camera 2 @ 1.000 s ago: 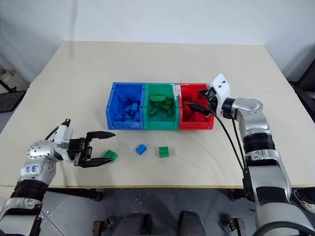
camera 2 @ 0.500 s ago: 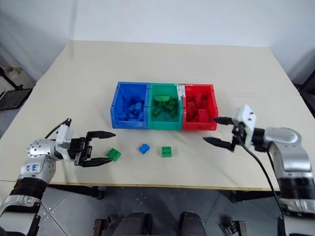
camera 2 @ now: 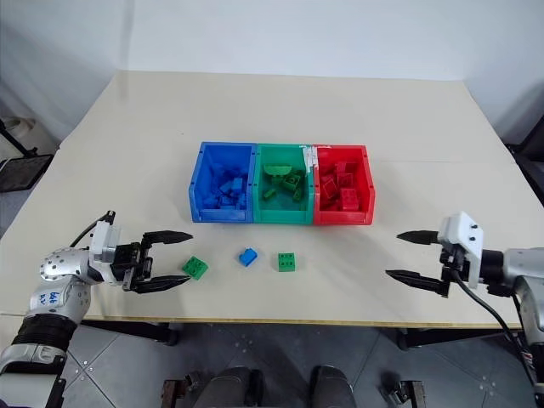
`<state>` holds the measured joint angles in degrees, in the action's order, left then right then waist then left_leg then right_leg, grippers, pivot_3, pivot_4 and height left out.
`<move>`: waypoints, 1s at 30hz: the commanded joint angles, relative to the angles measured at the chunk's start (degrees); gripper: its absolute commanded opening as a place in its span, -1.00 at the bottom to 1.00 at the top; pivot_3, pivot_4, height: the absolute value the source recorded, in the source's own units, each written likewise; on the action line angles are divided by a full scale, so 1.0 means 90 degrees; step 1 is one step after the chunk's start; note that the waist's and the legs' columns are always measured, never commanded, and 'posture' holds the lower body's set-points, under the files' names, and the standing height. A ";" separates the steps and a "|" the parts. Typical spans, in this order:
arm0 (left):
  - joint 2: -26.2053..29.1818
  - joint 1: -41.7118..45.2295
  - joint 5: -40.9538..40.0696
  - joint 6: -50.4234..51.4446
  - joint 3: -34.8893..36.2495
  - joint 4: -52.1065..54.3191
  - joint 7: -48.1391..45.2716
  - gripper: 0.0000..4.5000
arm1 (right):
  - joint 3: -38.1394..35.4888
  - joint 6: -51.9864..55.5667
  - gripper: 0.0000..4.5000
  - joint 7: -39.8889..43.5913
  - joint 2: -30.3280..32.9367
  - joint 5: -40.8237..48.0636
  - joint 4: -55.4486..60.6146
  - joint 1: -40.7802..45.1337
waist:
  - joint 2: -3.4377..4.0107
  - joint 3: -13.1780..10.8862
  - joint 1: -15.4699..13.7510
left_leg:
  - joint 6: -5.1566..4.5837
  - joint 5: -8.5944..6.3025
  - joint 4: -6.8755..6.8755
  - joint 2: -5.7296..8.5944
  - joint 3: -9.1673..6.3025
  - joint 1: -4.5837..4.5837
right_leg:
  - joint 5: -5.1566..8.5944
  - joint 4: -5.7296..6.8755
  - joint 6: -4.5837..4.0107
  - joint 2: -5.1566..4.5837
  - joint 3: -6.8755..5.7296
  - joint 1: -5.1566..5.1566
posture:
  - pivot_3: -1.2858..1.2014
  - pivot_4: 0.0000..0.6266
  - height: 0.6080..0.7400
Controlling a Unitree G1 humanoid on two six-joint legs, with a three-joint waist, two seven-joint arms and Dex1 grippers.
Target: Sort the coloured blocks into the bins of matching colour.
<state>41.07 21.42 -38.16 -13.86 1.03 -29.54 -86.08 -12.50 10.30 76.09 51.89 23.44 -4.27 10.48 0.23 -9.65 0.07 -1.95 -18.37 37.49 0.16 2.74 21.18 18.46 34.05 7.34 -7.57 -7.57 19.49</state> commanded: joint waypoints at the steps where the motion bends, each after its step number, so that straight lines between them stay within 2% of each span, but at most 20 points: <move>1: 0.0078 -0.0137 -0.0150 0.0007 0.0213 0.0259 -0.0714 1.00 | 0.0576 0.0255 0.99 -0.0269 -0.0260 -0.0064 0.0733 0.0248 | 0.0000 0.0000 0.0001 | 0.0000 0.0000 0.0000 0.0000 -0.0001 0.0000 | 0.0000 0.0000 0.0000 -0.0001 0.0000 0.0000 | 0.03 -0.52 1.00; 8: 0.0063 -0.0472 -0.0105 0.0133 0.0517 0.0641 -0.0655 1.00 | 0.2172 0.0614 0.99 -0.0913 -0.1141 -0.0862 0.1169 0.0931 | 0.0000 0.0000 0.0009 | 0.0001 0.0000 -0.0001 0.0001 -0.0006 0.0002 | 0.0000 0.0003 0.0000 -0.0001 0.0001 0.0004 | 0.03 -0.52 1.00; 12: 0.0063 -0.0849 -0.0118 0.0233 0.0702 0.1062 -0.0493 1.00 | 0.2909 0.0182 0.99 -0.1288 -0.1984 -0.1486 0.0357 0.1495 | 0.0000 0.0000 0.0008 | 0.0001 0.0000 0.0000 0.0006 -0.0010 0.0004 | 0.0000 0.0007 0.0000 -0.0002 0.0001 0.0004 | 0.03 -0.52 1.00; 18: 0.0006 -0.1177 -0.0087 0.0353 0.0915 0.1454 -0.0290 1.00 | 0.3375 -0.0271 0.99 -0.1351 -0.2822 -0.1757 -0.0507 0.1991 | 0.0001 0.0000 0.0019 | 0.0001 0.0000 0.0000 0.0006 -0.0020 0.0004 | 0.0000 0.0020 0.0000 0.0000 0.0000 0.0009 | 0.03 -0.52 1.00; 21: -0.0008 -0.1262 -0.0077 0.0412 0.1008 0.1603 -0.0216 1.00 | 0.3433 -0.0359 0.71 -0.1302 -0.2855 -0.1835 -0.0604 0.1983 | 0.0000 0.0000 0.0018 | 0.0001 0.0000 0.0000 0.0007 -0.0024 0.0003 | 0.0000 0.0027 0.0000 0.0000 0.0001 0.0009 | 0.03 -0.52 1.00; 28: -0.0019 -0.1415 -0.0046 0.0485 0.1176 0.1737 -0.0180 1.00 | 0.3053 -0.0393 -0.34 -0.1214 -0.2606 -0.1617 -0.0401 0.1982 | 0.0001 0.0000 0.0036 | 0.0001 -0.0001 -0.0001 0.0008 -0.0030 0.0002 | 0.0000 0.0034 0.0000 0.0000 0.0001 0.0010 | 0.03 -0.52 1.00; 30: -0.0042 -0.1431 -0.0038 0.0502 0.1202 0.1770 -0.0159 1.00 | 0.2892 -0.0303 -0.33 -0.1190 -0.2540 -0.1456 -0.0252 0.2053 | 0.0001 0.0000 0.0032 | 0.0001 -0.0001 0.0000 0.0008 -0.0031 0.0002 | 0.0000 0.0037 0.0000 0.0000 0.0000 0.0010 | 0.03 -0.52 1.00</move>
<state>40.90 8.72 -38.08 -9.37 10.57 -15.72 -85.98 15.76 7.57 65.02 28.46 8.22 -9.36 28.33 0.23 -9.65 0.35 -1.94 -18.38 37.49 0.23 2.46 21.19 18.46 34.38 7.34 -7.58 -7.56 19.58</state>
